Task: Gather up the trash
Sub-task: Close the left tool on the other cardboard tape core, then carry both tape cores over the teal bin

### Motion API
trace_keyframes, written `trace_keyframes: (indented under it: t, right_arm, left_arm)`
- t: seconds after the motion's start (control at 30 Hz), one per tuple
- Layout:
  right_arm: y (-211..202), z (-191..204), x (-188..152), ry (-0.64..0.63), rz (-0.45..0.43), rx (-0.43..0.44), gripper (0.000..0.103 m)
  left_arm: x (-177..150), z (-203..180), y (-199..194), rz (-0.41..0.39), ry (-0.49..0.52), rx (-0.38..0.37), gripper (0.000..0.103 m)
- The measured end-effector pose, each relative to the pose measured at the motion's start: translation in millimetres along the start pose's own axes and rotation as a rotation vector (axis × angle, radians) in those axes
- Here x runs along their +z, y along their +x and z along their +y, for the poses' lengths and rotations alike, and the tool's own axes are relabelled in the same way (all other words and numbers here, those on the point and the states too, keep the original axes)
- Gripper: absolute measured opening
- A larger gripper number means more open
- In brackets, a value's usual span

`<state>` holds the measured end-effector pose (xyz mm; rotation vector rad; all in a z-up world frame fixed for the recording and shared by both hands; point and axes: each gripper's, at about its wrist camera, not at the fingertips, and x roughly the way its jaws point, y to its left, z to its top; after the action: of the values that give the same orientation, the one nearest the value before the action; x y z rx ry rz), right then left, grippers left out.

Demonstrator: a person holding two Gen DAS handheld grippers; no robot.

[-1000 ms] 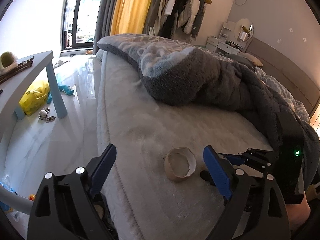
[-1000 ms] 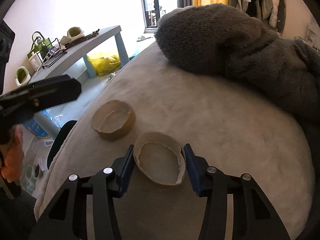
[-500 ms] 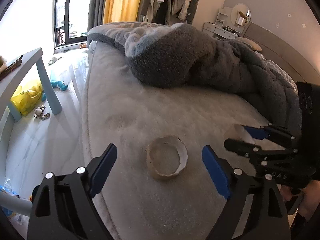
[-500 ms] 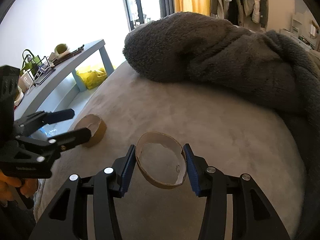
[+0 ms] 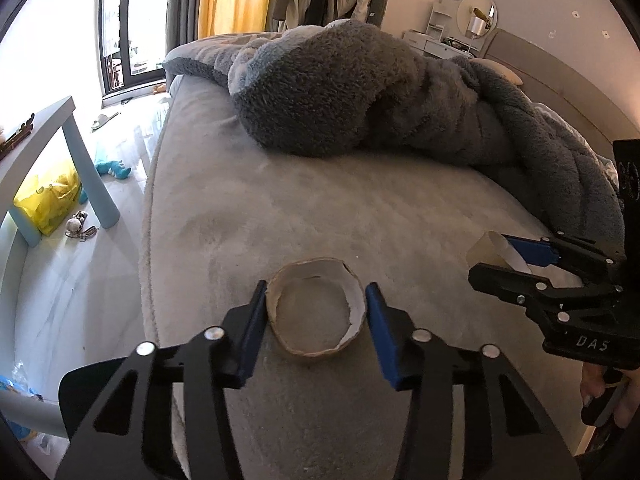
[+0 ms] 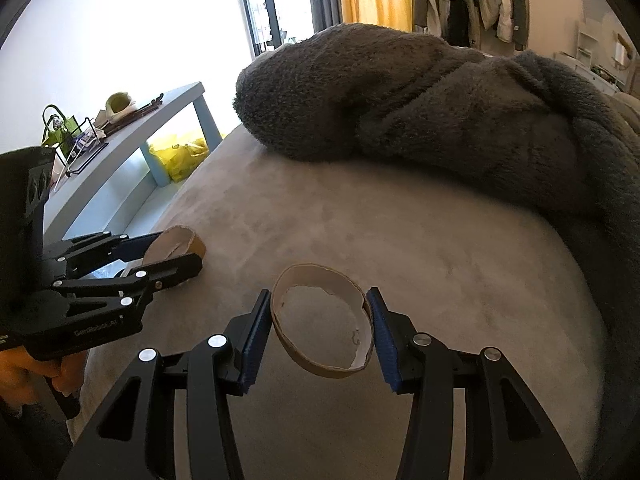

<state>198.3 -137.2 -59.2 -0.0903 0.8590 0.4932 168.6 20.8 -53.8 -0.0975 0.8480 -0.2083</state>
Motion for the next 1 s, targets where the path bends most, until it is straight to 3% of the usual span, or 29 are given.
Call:
trace_keyframes:
  t: [0.33, 1.0]
  right_arm:
    - [-17, 13, -8, 0.013, -0.031, -0.002, 0.048]
    - [-32, 94, -29, -0.006, -0.063, 0.026, 0.048]
  left_arm:
    - [-10, -12, -13, -0.005, 0.015, -0.036, 0.048]
    - [-45, 23, -76, -0.046, -0.026, -0.044, 0.048]
